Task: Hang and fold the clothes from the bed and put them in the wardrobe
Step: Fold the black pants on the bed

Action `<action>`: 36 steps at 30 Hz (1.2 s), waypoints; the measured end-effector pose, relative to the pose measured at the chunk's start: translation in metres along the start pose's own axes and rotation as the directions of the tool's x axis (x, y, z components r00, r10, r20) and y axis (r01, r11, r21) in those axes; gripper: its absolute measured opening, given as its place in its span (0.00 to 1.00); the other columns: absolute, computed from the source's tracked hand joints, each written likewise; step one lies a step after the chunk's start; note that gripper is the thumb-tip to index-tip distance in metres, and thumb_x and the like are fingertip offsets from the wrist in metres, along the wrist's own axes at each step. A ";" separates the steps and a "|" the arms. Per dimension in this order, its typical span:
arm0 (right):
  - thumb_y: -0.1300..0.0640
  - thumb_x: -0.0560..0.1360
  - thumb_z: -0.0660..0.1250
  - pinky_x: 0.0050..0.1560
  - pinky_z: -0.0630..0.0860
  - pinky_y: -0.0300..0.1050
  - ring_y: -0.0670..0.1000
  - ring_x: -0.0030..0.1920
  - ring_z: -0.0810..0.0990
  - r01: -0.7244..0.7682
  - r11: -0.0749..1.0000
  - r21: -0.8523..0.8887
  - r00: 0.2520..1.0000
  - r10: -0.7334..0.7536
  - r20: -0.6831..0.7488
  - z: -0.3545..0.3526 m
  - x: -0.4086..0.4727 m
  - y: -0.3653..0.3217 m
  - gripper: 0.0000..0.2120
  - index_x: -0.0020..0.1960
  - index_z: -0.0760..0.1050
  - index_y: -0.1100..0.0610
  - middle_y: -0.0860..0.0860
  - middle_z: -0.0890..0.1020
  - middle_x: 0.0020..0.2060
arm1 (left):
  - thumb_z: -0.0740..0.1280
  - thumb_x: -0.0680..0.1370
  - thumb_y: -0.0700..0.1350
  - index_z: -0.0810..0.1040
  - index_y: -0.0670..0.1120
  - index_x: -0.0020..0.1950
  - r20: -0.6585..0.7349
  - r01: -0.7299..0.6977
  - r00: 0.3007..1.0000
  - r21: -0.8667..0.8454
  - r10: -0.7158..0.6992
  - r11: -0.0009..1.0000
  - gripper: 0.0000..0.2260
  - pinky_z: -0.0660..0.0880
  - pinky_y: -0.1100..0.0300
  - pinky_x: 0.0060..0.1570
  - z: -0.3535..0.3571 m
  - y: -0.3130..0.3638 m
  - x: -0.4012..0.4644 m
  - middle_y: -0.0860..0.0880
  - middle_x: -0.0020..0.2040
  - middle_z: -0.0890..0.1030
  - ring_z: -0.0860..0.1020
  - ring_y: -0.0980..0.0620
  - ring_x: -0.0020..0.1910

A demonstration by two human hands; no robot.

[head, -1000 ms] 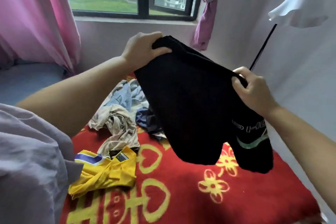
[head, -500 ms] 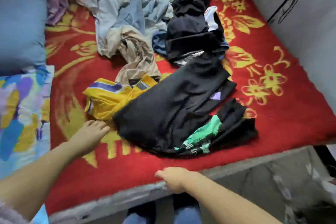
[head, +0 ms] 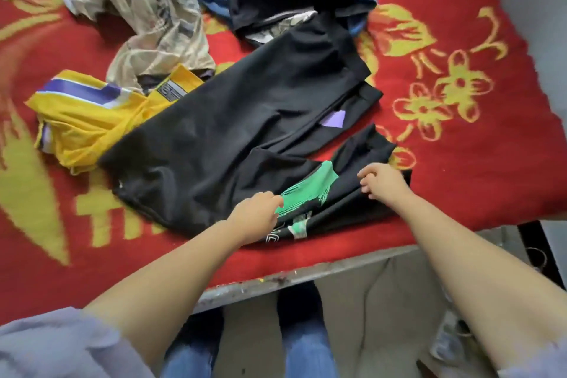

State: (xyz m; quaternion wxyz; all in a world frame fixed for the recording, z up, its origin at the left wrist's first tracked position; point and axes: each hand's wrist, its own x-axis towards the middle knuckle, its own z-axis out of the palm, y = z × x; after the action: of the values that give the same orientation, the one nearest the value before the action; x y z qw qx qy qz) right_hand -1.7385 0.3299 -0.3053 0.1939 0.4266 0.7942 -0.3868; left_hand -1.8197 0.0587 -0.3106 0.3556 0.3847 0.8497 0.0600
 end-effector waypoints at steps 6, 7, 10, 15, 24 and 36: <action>0.67 0.75 0.55 0.41 0.81 0.52 0.61 0.51 0.80 0.070 0.997 0.044 0.988 -0.064 -0.137 -0.034 0.115 -0.001 0.26 0.72 0.65 0.55 0.58 0.71 0.64 | 0.61 0.78 0.44 0.62 0.45 0.71 -0.030 0.372 0.923 -0.178 -0.383 0.911 0.22 0.71 0.48 0.57 0.043 0.042 0.063 0.44 0.64 0.69 0.69 0.43 0.62; 0.66 0.76 0.57 0.36 0.80 0.48 0.60 0.50 0.80 0.048 0.997 0.062 0.996 -0.042 -0.083 -0.031 0.126 -0.002 0.29 0.75 0.59 0.53 0.57 0.69 0.64 | 0.63 0.77 0.46 0.61 0.46 0.72 -0.049 0.379 0.920 -0.145 -0.389 0.914 0.24 0.71 0.49 0.57 0.048 0.042 0.066 0.44 0.64 0.70 0.70 0.43 0.62; 0.65 0.74 0.61 0.26 0.71 0.39 0.53 0.36 0.76 0.032 0.999 -0.024 0.995 -0.030 0.096 -0.025 0.141 -0.006 0.23 0.68 0.67 0.54 0.55 0.75 0.43 | 0.65 0.77 0.46 0.65 0.47 0.69 -0.081 0.382 0.912 -0.183 -0.401 0.906 0.21 0.70 0.51 0.53 0.058 0.040 0.067 0.44 0.58 0.77 0.75 0.41 0.57; 0.68 0.68 0.60 0.31 0.71 0.32 0.41 0.28 0.72 0.403 0.876 0.266 0.911 -0.413 -0.021 -0.075 0.101 -0.020 0.12 0.39 0.73 0.51 0.49 0.72 0.32 | 0.66 0.72 0.35 0.75 0.43 0.52 -0.368 0.137 0.905 -0.226 -0.214 0.965 0.10 0.73 0.50 0.40 0.058 0.043 0.050 0.44 0.43 0.79 0.77 0.39 0.43; 0.76 0.71 0.57 0.72 0.54 0.37 0.55 0.73 0.63 0.077 0.997 -0.031 0.997 -0.076 0.030 -0.063 0.043 0.141 0.22 0.61 0.76 0.64 0.57 0.66 0.71 | 0.82 0.52 0.41 0.81 0.44 0.60 -0.204 0.105 0.977 0.171 -0.069 0.980 0.36 0.77 0.53 0.40 0.105 0.065 0.022 0.44 0.42 0.79 0.79 0.44 0.37; 0.58 0.76 0.64 0.43 0.65 0.45 0.52 0.41 0.74 0.001 1.000 0.019 0.991 0.002 -0.136 -0.082 0.050 0.123 0.03 0.47 0.72 0.58 0.52 0.77 0.40 | 0.71 0.58 0.33 0.80 0.48 0.62 -0.287 -0.081 0.942 0.313 0.176 0.946 0.32 0.55 0.62 0.28 0.083 0.060 0.021 0.49 0.34 0.70 0.68 0.48 0.26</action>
State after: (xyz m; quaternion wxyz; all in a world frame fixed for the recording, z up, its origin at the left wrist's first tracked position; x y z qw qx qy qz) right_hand -1.6629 0.4619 -0.3409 0.1351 0.4541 0.8018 -0.3642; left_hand -1.7389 0.1012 -0.3611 0.1508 0.4745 0.8671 0.0150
